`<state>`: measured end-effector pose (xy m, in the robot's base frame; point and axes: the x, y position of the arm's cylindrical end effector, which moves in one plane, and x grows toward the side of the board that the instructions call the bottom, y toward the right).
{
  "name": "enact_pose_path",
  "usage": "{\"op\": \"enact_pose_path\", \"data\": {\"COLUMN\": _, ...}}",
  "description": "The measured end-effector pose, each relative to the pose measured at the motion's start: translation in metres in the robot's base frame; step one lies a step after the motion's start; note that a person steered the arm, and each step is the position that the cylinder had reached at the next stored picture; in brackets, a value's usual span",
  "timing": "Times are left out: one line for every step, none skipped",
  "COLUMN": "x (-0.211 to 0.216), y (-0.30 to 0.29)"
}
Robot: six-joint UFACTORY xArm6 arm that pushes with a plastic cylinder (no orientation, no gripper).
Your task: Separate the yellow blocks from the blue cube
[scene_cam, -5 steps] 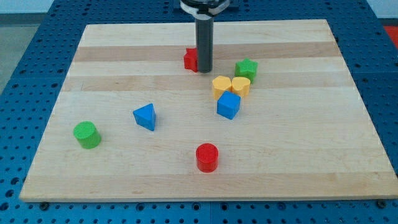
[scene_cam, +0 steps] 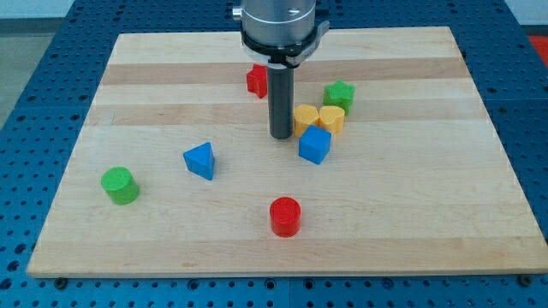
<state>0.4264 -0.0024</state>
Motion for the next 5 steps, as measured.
{"op": "enact_pose_path", "data": {"x": 0.0, "y": 0.054}}
{"op": "enact_pose_path", "data": {"x": 0.0, "y": 0.07}}
{"op": "enact_pose_path", "data": {"x": 0.0, "y": 0.07}}
{"op": "enact_pose_path", "data": {"x": 0.0, "y": 0.094}}
{"op": "enact_pose_path", "data": {"x": 0.007, "y": 0.095}}
